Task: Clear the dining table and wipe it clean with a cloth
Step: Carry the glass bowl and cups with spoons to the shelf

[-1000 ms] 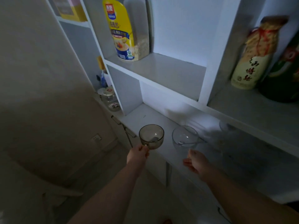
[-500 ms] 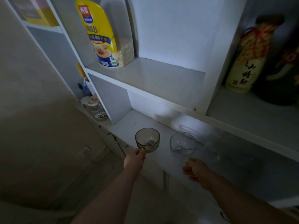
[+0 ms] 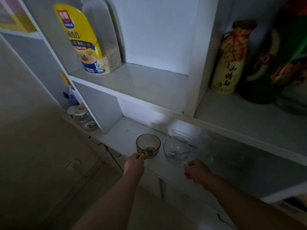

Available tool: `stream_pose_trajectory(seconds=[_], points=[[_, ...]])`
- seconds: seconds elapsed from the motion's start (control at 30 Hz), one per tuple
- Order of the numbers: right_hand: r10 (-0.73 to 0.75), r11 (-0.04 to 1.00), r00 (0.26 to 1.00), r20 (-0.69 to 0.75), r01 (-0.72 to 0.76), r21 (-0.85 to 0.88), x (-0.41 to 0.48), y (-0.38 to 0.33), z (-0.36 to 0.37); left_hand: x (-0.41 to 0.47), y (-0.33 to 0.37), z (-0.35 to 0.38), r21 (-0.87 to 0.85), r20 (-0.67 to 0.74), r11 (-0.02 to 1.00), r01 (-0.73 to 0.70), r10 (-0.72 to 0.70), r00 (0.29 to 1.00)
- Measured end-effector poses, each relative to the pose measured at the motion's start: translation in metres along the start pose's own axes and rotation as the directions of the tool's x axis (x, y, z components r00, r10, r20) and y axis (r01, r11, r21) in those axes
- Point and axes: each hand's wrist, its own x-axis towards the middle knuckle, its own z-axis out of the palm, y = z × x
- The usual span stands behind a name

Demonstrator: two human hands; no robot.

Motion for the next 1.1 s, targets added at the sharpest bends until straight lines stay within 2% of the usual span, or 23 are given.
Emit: stream_pose_trajectory(seconds=[0.2, 0.47, 0.67, 0.83, 1.1], points=[[-0.034, 0.992, 0.999, -0.03, 0.03, -0.122, 0.0, -0.002, -0.008, 0.005, 0.004, 0.004, 0.052, 0.024, 0.998, -0.026, 0.025, 0.999], [-0.078, 0.986, 0.996, -0.032, 0.072, -0.153, 0.004, 0.004, -0.005, 0.017, 0.008, 0.006, 0.148, 0.104, 0.989, 0.003, -0.019, 0.994], [-0.087, 0.985, 0.995, -0.039, 0.08, -0.151, 0.001, 0.005, -0.007, 0.016, 0.006, 0.016, -0.044, 0.131, 0.996, 0.079, -0.072, 0.989], [-0.087, 0.991, 0.996, -0.026, 0.084, -0.104, -0.003, 0.0, -0.006, 0.011, 0.008, 0.018, -0.047, 0.18, 0.992, 0.113, -0.103, 0.978], [-0.14, 0.984, 0.99, 0.028, 0.143, -0.105, -0.011, -0.015, 0.001, -0.006, 0.003, -0.001, -0.125, 0.095, 0.981, 0.149, -0.138, 0.986]])
